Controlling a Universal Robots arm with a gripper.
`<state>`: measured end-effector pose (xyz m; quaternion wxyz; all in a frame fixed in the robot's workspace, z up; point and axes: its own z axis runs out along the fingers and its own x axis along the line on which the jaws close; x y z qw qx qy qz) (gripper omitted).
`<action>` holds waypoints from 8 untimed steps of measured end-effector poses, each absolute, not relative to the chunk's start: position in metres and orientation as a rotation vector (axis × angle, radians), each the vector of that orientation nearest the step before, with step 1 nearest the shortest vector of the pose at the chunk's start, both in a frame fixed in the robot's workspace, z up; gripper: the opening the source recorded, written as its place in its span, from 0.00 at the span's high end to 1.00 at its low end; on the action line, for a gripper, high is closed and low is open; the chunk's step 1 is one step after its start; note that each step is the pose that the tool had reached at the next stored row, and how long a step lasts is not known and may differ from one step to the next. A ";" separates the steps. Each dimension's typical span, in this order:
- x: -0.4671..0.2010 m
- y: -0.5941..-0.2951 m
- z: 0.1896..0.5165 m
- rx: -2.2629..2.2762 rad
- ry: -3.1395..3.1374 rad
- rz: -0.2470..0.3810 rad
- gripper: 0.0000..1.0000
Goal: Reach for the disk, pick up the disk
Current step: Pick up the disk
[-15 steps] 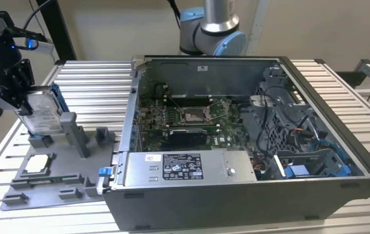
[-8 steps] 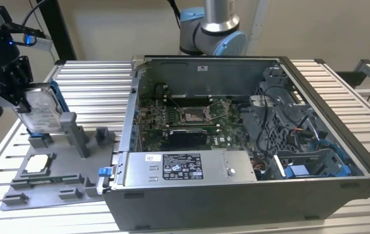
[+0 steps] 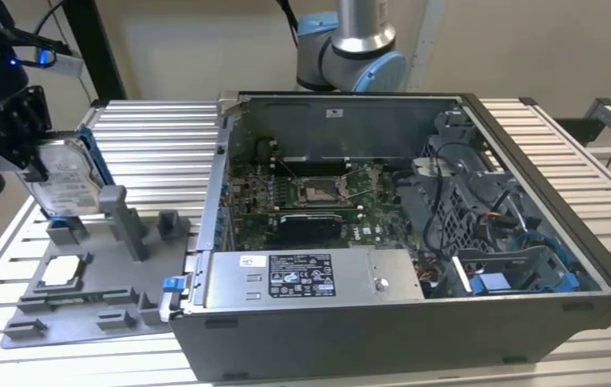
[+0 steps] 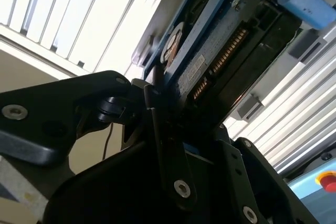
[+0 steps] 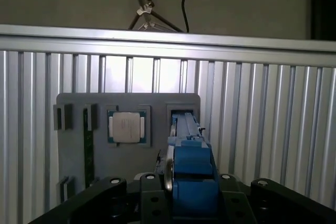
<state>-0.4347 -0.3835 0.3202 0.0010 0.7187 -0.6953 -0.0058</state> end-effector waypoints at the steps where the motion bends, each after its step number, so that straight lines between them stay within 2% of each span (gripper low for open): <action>1: -0.435 -0.383 0.321 2.256 -2.183 -0.018 1.00; 8: -0.435 -0.384 0.330 2.256 -2.183 -0.018 1.00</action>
